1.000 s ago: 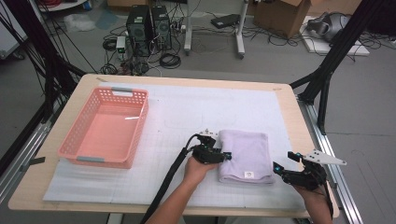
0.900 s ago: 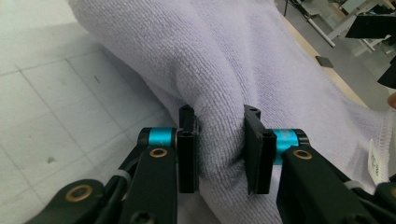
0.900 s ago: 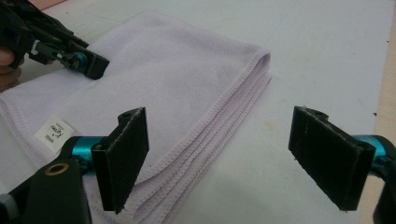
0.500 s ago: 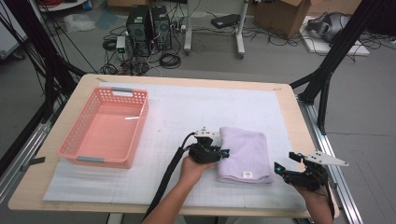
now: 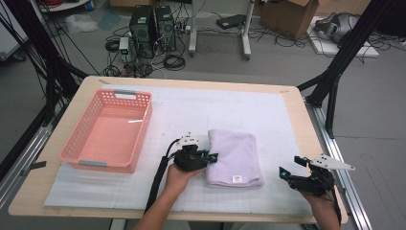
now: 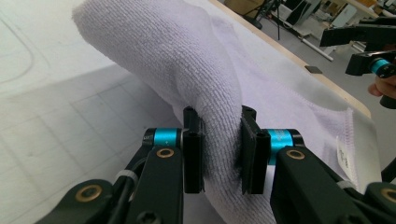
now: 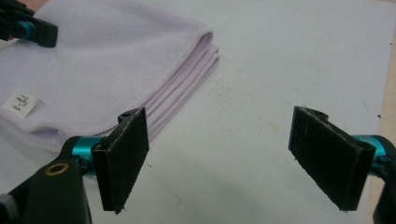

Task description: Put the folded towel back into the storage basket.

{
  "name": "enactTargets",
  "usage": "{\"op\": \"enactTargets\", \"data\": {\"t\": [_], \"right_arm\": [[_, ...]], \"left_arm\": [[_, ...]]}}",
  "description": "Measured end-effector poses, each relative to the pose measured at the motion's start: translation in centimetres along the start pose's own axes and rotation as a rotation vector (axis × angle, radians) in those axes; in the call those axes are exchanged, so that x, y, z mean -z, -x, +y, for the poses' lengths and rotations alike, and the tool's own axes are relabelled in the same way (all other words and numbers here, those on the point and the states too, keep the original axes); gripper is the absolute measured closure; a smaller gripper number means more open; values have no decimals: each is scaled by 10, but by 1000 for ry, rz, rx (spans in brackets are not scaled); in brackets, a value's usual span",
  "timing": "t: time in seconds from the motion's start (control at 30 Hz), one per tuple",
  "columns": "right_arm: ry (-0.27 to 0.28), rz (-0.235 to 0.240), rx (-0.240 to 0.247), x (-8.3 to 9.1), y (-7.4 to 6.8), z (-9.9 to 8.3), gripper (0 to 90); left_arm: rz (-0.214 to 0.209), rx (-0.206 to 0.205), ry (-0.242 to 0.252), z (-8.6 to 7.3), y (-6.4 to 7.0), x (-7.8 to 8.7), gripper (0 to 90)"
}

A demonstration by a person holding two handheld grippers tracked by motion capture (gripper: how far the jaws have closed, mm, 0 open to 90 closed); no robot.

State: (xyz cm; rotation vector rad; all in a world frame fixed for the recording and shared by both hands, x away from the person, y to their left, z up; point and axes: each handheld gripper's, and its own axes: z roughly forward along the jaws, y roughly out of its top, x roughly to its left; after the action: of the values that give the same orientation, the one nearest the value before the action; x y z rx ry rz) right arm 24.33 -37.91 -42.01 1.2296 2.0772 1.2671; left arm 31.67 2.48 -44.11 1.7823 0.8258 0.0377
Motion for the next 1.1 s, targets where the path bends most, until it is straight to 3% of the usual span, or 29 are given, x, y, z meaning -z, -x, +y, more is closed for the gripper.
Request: {"op": "enactTargets", "data": {"t": [0.17, 0.6, 0.83, 1.1], "right_arm": [[0, 0, 6, -1, 0, 1, 191], [0, 12, 17, -6, -5, 3, 191], [8, 23, 18, -7, -7, 6, 191], [17, 23, 20, -7, -8, 7, 191]], "left_arm": [[-9, -31, 53, 7, 1, 16, 743], [-29, -195, 143, 27, 10, 52, 746], [-46, -283, 145, 40, 18, 65, 752], [-68, -340, 168, 54, 25, 80, 753]]}}
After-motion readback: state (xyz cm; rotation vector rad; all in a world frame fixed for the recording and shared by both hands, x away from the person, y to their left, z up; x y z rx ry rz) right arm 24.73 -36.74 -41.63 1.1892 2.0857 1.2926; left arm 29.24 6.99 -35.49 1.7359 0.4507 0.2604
